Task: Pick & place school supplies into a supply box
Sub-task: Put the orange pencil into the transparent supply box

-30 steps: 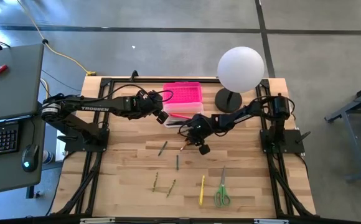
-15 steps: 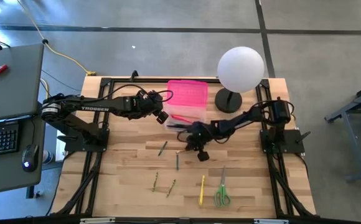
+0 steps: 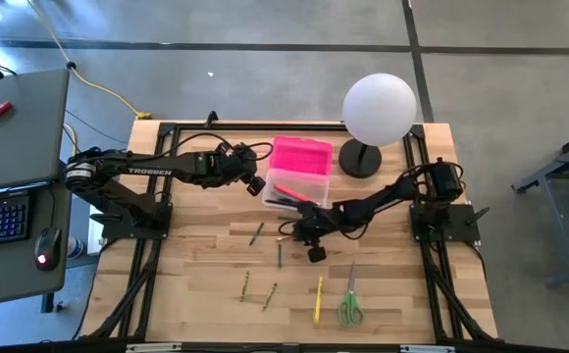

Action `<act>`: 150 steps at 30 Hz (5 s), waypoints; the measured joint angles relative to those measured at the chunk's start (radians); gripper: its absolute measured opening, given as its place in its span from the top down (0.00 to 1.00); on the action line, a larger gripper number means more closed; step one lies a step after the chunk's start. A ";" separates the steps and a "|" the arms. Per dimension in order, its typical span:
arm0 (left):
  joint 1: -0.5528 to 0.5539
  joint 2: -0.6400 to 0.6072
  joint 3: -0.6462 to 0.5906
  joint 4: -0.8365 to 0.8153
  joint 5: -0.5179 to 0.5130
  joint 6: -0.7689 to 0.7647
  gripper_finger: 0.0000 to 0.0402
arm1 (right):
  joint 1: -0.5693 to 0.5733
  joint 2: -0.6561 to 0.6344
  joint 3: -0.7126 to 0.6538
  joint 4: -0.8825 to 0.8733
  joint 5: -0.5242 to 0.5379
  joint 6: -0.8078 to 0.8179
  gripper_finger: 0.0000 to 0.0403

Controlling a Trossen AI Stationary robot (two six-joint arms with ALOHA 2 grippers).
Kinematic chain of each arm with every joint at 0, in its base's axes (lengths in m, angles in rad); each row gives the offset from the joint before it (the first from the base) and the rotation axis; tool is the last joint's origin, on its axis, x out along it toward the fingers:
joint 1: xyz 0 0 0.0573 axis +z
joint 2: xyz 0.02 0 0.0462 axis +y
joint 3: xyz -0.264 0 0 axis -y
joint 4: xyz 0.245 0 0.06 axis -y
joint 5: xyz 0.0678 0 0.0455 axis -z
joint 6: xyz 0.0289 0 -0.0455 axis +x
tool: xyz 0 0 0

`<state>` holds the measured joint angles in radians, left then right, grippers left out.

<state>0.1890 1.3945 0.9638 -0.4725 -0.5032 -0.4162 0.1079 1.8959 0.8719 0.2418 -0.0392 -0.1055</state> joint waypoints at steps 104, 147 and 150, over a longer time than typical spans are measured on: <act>0.000 0.000 0.000 0.008 0.026 -0.009 0.72 | 0.348 0.186 -0.216 0.474 0.637 0.433 0.98; 0.000 0.000 0.000 0.064 0.026 -0.008 0.72 | -0.259 -0.119 -0.213 0.422 0.270 -0.025 0.98; 0.000 0.000 0.000 0.069 0.026 -0.008 0.72 | -0.266 -0.075 -0.191 0.430 0.246 -0.025 0.97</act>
<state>0.1894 1.3945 0.9642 -0.4039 -0.4774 -0.4244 -0.1578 1.8206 0.6805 0.6722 0.2064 -0.1307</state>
